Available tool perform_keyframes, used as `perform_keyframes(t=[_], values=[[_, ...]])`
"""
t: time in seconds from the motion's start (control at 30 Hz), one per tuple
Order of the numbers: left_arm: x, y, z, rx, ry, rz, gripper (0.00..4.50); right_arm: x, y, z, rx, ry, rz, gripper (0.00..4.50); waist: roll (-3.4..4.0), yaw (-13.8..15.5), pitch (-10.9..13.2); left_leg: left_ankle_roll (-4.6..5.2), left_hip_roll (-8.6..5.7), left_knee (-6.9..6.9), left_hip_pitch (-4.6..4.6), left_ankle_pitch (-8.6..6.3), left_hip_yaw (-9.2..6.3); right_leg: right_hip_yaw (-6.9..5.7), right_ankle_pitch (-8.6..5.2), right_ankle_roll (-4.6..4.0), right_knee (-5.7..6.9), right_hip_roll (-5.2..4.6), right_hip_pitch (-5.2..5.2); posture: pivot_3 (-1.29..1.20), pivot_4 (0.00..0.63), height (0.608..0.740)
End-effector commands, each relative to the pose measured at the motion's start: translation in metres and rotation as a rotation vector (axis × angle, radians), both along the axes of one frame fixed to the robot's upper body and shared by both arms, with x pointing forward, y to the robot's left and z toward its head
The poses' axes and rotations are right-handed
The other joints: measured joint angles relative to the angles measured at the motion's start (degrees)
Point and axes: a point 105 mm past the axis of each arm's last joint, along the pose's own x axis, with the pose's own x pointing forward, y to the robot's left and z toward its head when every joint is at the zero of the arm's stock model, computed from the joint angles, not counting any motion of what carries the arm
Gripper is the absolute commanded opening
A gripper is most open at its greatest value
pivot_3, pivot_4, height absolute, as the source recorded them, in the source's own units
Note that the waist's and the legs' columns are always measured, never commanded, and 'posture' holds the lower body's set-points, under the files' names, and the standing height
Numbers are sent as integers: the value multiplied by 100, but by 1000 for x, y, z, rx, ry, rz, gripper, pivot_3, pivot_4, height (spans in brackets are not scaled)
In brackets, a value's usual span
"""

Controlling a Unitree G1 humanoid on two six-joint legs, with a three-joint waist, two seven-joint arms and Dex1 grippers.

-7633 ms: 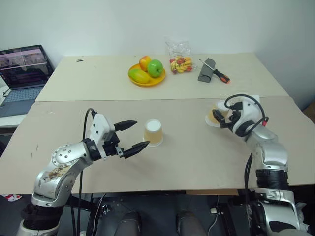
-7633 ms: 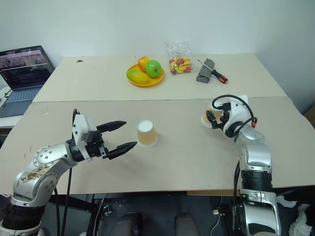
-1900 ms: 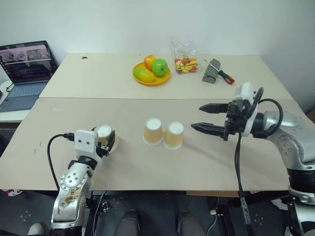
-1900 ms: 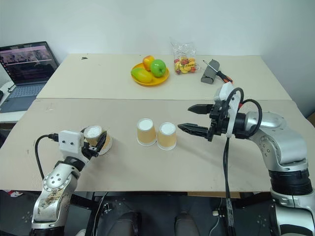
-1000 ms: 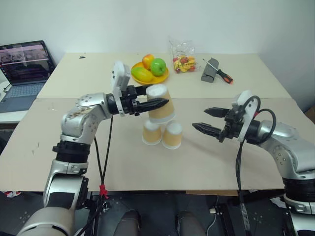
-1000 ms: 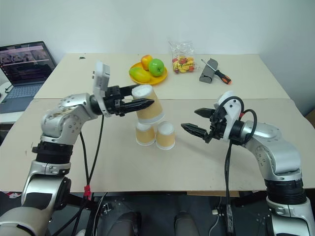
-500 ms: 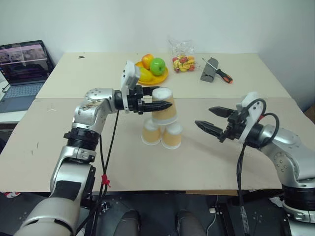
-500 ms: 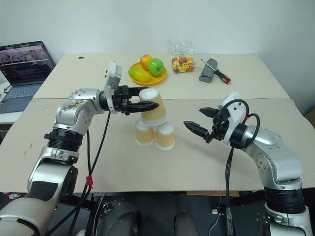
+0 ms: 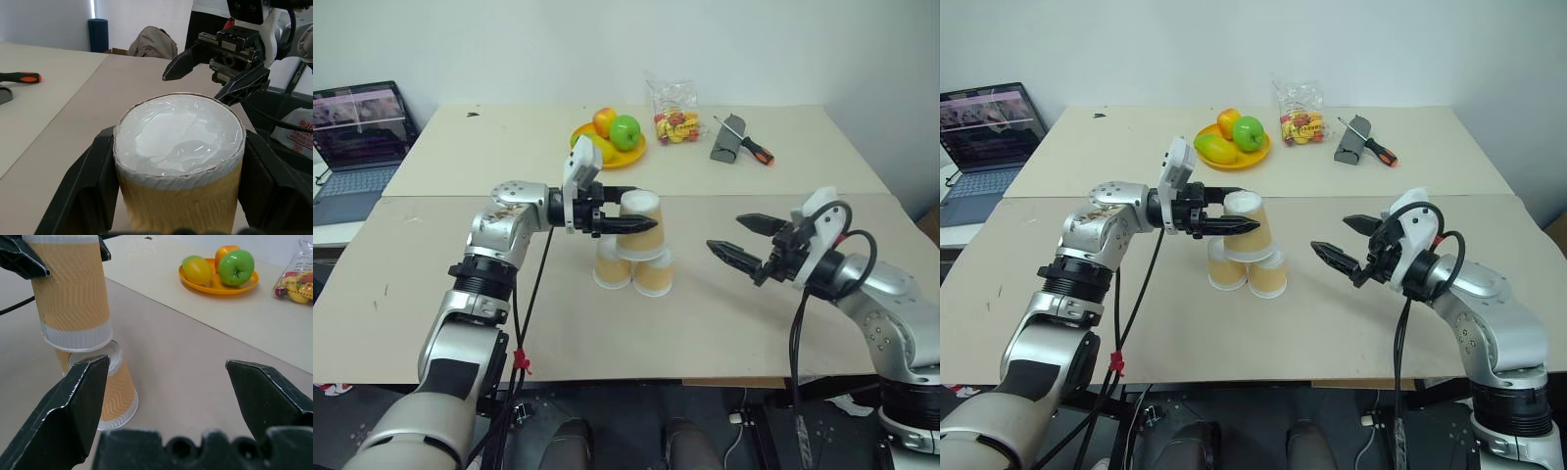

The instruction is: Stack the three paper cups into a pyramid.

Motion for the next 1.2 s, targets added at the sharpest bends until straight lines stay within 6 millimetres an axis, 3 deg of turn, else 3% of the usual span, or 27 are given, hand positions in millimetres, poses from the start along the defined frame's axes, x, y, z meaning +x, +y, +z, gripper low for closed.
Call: perform_keyframes(t=[0.03,0.13,0.17,0.4,0.73,0.87,0.93,1.03,1.17,1.2], values=[[-3,-2,11,-6,-60,-14,3399,-5,0,14,16,-65,9,4500,0,0,0,0,0,0,0,0,0,0,0,0,0,0,0,0,150,740],[-3,-2,12,-7,-57,-13,4394,-5,0,15,18,-66,9,4500,0,2,0,0,0,0,0,0,0,0,0,0,0,0,0,0,150,740],[-4,-2,13,-7,-62,-17,4472,-5,0,15,19,-66,9,4500,0,2,0,0,0,0,0,0,0,0,0,0,0,0,0,0,150,740],[-6,1,20,-28,-77,-17,4472,-5,1,14,24,-62,16,4500,0,2,0,0,0,0,0,0,0,0,0,0,1,0,0,0,150,740],[-24,22,77,-157,-125,-2,4472,-1,2,13,22,-49,37,4500,0,-14,0,0,1,1,0,0,-2,0,0,0,3,0,0,0,150,740],[-11,49,119,-374,-144,211,4472,2,2,15,21,-50,33,4500,0,-10,0,0,0,6,0,0,-3,0,0,0,6,-1,0,0,150,740],[13,80,131,-511,-185,497,4472,3,-4,13,20,-45,0,4500,0,-15,0,0,1,9,1,0,-5,0,0,1,7,0,0,0,150,740],[36,133,113,-599,-218,947,4472,8,-18,7,-3,-37,-96,4500,2,-9,-1,1,1,7,11,0,-4,1,1,1,8,-2,4,0,150,740],[26,188,50,-521,-260,1386,4472,28,-59,-4,-54,-23,-364,4500,3,-11,-2,1,-1,2,24,0,7,19,1,1,14,-6,5,0,150,740],[19,206,26,-495,-232,1504,4472,33,-75,-10,-68,-14,-460,4500,1,0,-1,1,-3,2,22,0,8,21,2,1,16,-7,2,0,150,740]])
